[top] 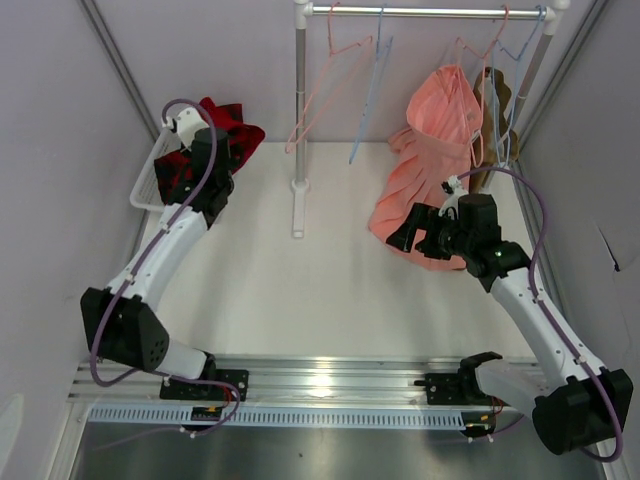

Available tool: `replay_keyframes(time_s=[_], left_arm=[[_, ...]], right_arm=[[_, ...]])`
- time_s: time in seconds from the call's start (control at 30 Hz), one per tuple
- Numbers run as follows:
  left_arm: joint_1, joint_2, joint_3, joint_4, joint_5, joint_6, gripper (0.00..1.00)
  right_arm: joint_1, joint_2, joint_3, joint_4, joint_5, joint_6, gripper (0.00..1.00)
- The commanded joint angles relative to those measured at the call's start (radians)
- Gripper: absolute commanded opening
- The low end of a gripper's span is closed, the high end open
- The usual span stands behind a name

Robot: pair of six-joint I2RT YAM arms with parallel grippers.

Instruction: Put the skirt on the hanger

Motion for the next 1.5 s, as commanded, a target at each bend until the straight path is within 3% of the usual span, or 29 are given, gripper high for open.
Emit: replay_keyframes(time_s=[0.0, 0.3, 0.5, 0.73, 0.93, 1.13, 1.27, 1.47], left_arm=[[-0.035, -0.127, 0.03, 0.078, -0.068, 0.063, 0.0], [-0.219, -0.307, 0.142, -0.037, -0.141, 0.194, 0.0], [-0.336, -0.382, 0.18, -0.162, -0.178, 0.189, 0.0], [-0.517, -0.416, 0.113, -0.235, -0.216, 0.133, 0.0], [-0.594, -0.44, -0.041, -0.246, -0.112, -0.015, 0.0], [-0.615, -0.462, -0.358, -0.155, 0.073, -0.228, 0.0], [-0.621, -0.477, -0.556, -0.081, 0.179, -0.302, 0.0], [-0.629, -0.491, -0.677, -0.046, 0.256, -0.322, 0.0]], right_arm=[[0.008, -0.028, 0.009, 0.054, -0.004, -0.018, 1.0], [0.009, -0.061, 0.04, 0.058, 0.004, -0.006, 0.99], [0.02, -0.085, 0.061, 0.049, 0.009, 0.009, 0.99], [0.048, -0.117, 0.06, 0.029, 0.035, 0.026, 0.99], [0.078, -0.151, 0.046, 0.018, 0.053, 0.045, 0.99], [0.147, -0.159, 0.003, 0.031, 0.084, 0.091, 0.99], [0.264, -0.122, -0.056, 0.066, 0.16, 0.135, 0.99], [0.48, -0.05, -0.127, 0.161, 0.314, 0.235, 0.99]])
